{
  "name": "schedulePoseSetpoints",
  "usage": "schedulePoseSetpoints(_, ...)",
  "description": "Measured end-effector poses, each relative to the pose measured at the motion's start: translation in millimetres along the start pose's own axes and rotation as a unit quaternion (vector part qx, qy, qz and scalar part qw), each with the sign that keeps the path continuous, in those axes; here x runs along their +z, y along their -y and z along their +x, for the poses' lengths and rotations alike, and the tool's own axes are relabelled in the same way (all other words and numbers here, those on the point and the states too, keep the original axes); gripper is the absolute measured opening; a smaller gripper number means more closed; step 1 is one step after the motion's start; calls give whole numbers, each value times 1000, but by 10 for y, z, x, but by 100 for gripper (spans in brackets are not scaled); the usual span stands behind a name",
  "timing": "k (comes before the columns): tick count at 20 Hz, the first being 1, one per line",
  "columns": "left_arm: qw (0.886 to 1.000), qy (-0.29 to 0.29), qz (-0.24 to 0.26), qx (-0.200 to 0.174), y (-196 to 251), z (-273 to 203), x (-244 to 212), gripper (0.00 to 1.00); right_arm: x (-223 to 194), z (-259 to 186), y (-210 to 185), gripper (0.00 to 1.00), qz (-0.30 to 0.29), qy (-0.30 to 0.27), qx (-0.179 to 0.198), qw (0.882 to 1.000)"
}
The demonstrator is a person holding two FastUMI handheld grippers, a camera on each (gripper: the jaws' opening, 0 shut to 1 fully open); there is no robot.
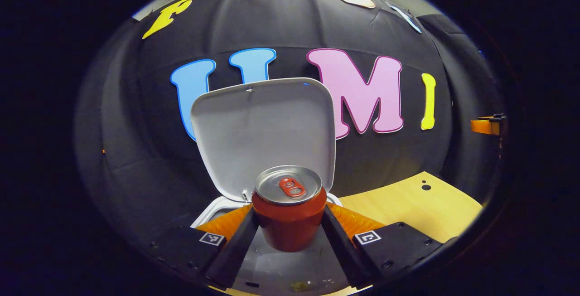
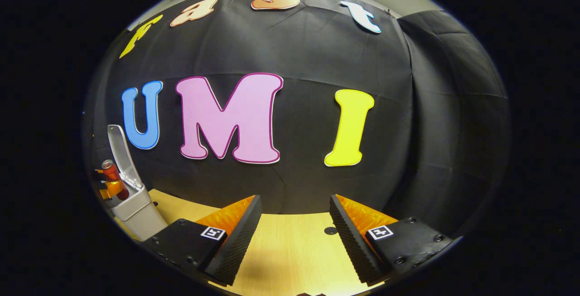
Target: Press the lid of the desktop garbage bin to open it, pick up the crumpled paper on the desktop and throw it into the bin, then pick up the pop can on the desktop and drop it into the bin, and finally close the garbage bin lid.
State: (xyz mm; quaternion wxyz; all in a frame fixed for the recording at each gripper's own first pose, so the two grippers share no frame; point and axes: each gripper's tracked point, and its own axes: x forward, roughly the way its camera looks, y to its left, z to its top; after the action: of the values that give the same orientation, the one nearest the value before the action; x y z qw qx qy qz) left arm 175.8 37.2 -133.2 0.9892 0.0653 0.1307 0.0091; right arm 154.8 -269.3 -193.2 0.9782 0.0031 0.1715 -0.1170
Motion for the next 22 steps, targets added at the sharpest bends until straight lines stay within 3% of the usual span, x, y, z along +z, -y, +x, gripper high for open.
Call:
schedulePoseSetpoints(7, 999, 32, 18, 15, -76, -162, 370, 95, 18, -30, -169, 97, -5, 3, 20, 1000)
schedulePoseSetpoints(13, 994, 107, 23, 14, -218, -284, 1350, 95, 185, 80, -410, 97, 17, 1, 64, 998)
schedulePoseSetpoints(18, 989, 148, 31, -3, -281, -29, 1987, 95, 360, 235, -621, 97, 1, 14, 97, 995)
schedulePoseSetpoints(21, 988, 147, 54, -15, -271, 267, 2112, 99, 468, 303, -692, 97, -16, 26, 105, 994)
schedulePoseSetpoints(22, 988, 144, 57, -21, -254, 359, 2128, 95, 496, 311, -711, 97, -22, 31, 106, 994)
